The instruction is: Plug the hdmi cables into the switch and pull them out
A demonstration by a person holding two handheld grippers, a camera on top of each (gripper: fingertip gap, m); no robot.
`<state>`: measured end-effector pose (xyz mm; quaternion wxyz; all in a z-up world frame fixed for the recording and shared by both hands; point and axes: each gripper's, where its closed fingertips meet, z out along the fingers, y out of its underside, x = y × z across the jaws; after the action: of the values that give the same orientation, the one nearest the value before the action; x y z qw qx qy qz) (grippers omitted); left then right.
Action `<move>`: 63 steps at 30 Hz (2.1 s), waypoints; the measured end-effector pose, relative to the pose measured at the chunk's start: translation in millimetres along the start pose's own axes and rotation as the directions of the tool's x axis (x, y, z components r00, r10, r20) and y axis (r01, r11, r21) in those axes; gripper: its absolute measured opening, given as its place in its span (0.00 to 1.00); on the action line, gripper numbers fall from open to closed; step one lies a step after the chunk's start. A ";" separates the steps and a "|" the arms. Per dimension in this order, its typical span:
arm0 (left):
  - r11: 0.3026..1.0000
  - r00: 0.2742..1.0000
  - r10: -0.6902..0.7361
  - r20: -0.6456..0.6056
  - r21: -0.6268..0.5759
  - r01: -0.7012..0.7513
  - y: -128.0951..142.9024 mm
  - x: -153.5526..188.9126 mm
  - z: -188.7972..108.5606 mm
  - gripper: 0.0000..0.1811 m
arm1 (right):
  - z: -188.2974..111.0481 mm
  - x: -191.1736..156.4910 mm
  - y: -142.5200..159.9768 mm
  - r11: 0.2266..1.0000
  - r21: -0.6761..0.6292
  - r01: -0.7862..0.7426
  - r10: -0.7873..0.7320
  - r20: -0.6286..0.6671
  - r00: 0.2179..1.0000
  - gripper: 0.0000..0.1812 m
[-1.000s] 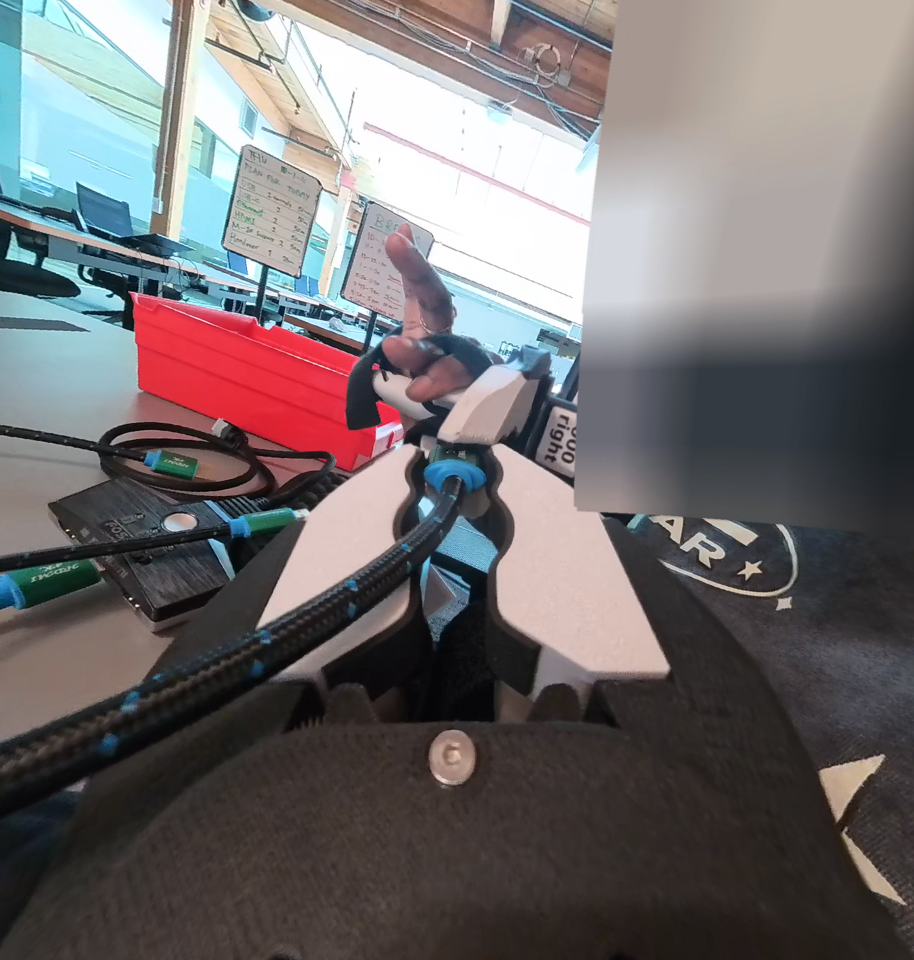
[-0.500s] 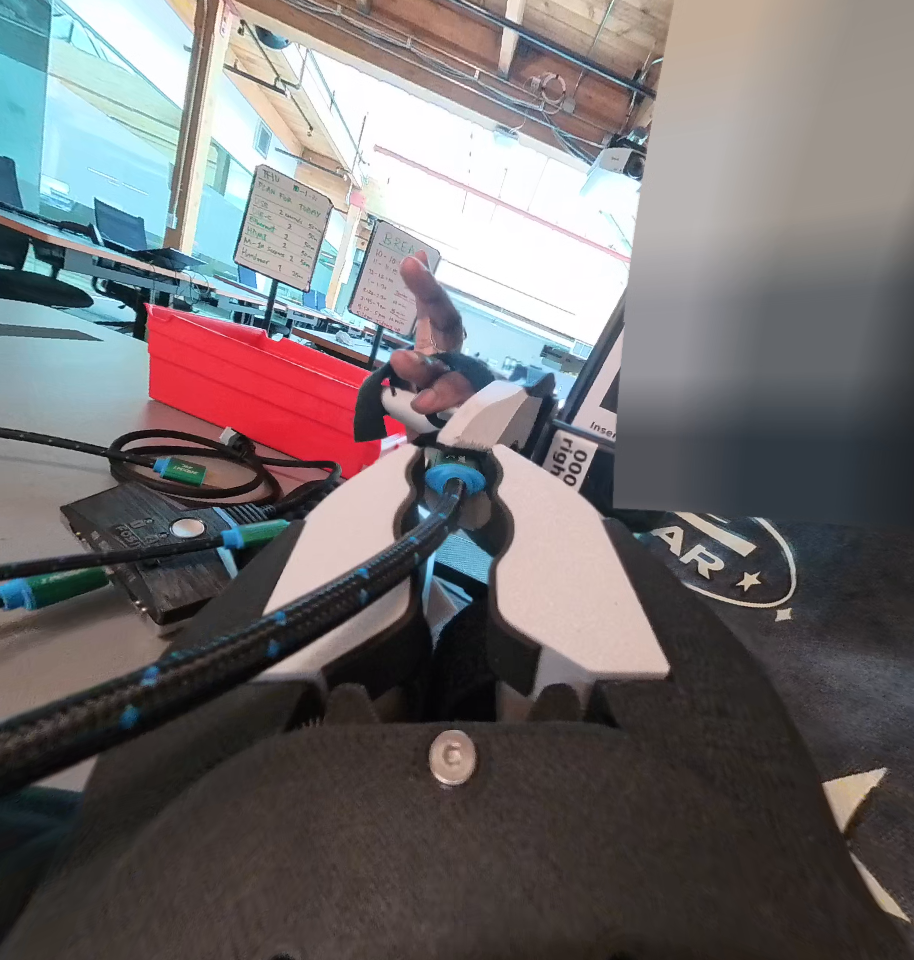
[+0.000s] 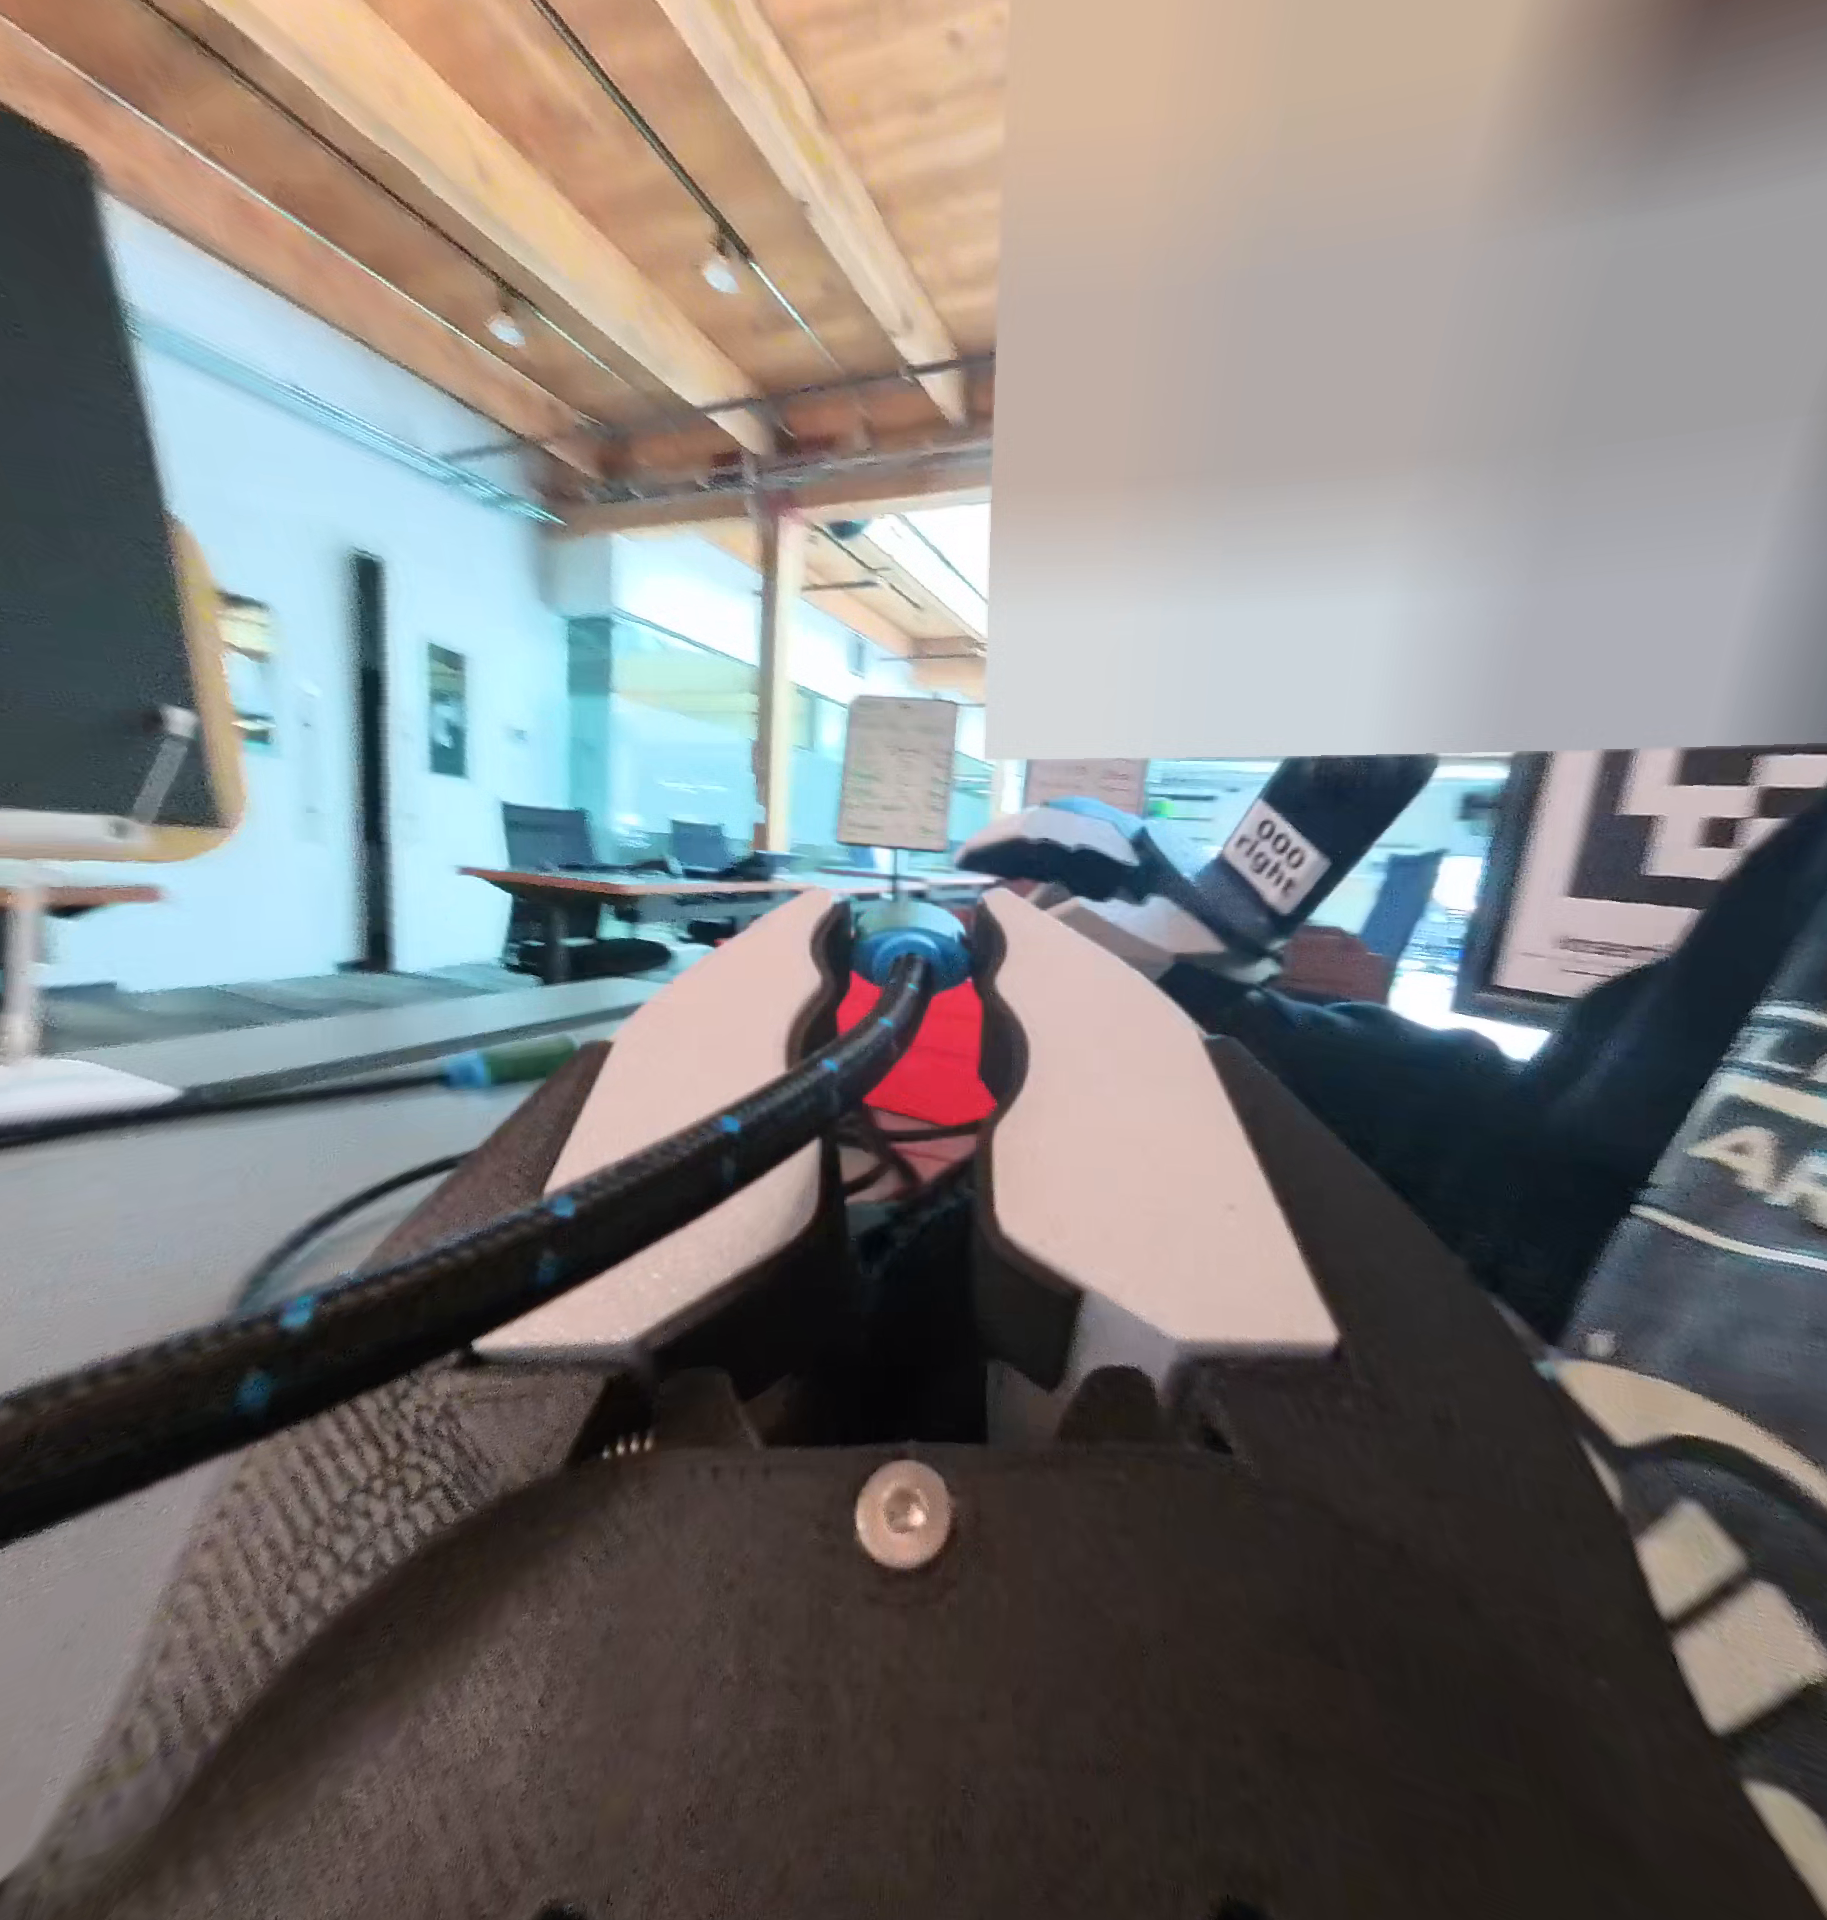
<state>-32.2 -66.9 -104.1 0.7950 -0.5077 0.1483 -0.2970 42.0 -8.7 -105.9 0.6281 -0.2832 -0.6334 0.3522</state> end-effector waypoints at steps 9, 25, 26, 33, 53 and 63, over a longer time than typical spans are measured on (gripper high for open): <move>0.999 1.000 0.004 0.030 -0.034 -0.003 13.5 -9.0 -3.1 0.12 | -31.2 -8.7 101.9 0.648 -0.500 -0.575 0.642 -0.049 0.765 0.35; 0.997 0.998 -0.056 0.036 -0.056 0.058 18.9 -15.3 -2.8 0.12 | -2.3 -31.7 180.1 0.294 -0.931 -0.217 0.461 -0.060 0.885 0.37; 0.997 0.998 -0.057 0.035 -0.056 0.059 19.0 -15.2 -2.9 0.12 | 1.6 -29.1 181.6 0.297 -0.931 -0.214 0.450 -0.061 0.891 0.36; 0.996 0.997 -0.069 0.038 -0.050 0.071 18.2 -16.6 -4.0 0.11 | 9.4 -35.6 169.2 0.450 -0.839 -0.306 0.595 0.027 0.803 0.24; 0.941 0.939 -0.088 -0.334 -0.336 -0.031 70.3 61.3 9.9 0.12 | -31.5 -70.3 64.8 0.799 -0.523 -0.295 0.552 0.446 0.704 0.23; 0.967 0.953 -0.129 -0.273 -0.248 0.059 54.9 50.2 12.2 0.12 | -51.5 -63.4 135.3 0.632 -0.774 -0.038 0.483 0.355 0.801 0.24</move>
<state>31.1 -72.5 -144.6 0.6836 -0.5572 0.2718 -0.3852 85.2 25.3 -254.1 0.1977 -0.4939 -0.8170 0.2223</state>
